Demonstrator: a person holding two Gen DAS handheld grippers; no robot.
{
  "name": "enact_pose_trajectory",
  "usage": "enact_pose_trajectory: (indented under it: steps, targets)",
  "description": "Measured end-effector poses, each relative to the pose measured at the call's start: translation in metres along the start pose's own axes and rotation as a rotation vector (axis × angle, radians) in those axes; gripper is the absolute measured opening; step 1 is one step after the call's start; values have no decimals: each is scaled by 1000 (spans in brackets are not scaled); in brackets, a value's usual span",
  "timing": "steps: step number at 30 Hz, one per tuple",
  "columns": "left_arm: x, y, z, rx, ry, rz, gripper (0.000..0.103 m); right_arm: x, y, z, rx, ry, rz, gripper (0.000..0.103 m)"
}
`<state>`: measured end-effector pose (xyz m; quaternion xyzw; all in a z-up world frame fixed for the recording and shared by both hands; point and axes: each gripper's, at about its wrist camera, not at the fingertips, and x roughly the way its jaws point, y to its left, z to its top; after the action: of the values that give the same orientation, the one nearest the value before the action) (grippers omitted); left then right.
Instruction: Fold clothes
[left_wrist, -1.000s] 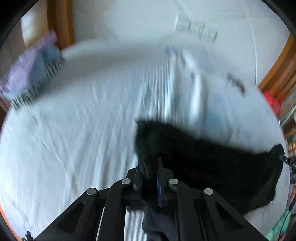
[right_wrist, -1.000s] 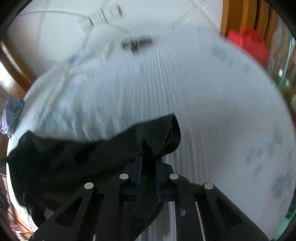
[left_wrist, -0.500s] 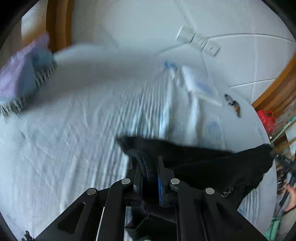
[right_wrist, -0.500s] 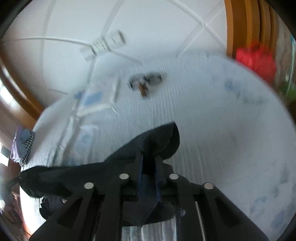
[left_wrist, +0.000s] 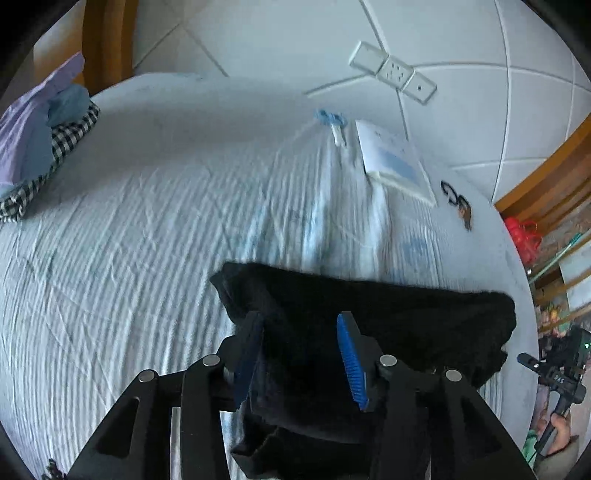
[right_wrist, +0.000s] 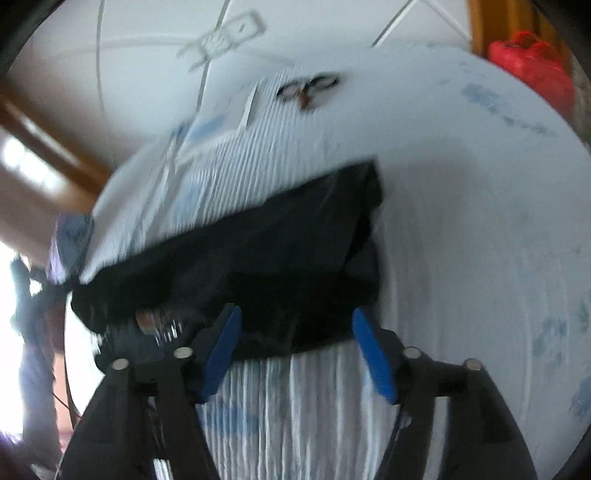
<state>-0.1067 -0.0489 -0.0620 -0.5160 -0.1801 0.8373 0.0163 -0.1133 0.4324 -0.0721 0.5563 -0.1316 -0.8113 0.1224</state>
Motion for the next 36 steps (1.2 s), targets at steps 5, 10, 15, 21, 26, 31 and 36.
enact_pose_trajectory:
  steps: [5,10,15,21,26,31,36]
  targets:
    - [-5,1,-28,42,28,33,48,22,12,-8,-24,41,-3,58]
    - [-9,0,-59,95,42,77,61,38,17,-6,-54,67,-19,58]
    - [12,-13,-73,133,59,88,61,48,19,-6,-83,79,-29,58]
    - [29,-33,-55,132,43,55,14,53,39,0,-201,82,-153,19]
    - [-23,-49,-40,156,-57,-5,14,-1,46,22,-161,-55,-91,12]
    - [-73,-56,-55,128,-74,-65,14,-56,37,27,-139,-122,9,12]
    - [-82,-64,-110,67,-43,-43,14,-62,11,2,-138,-45,69,12]
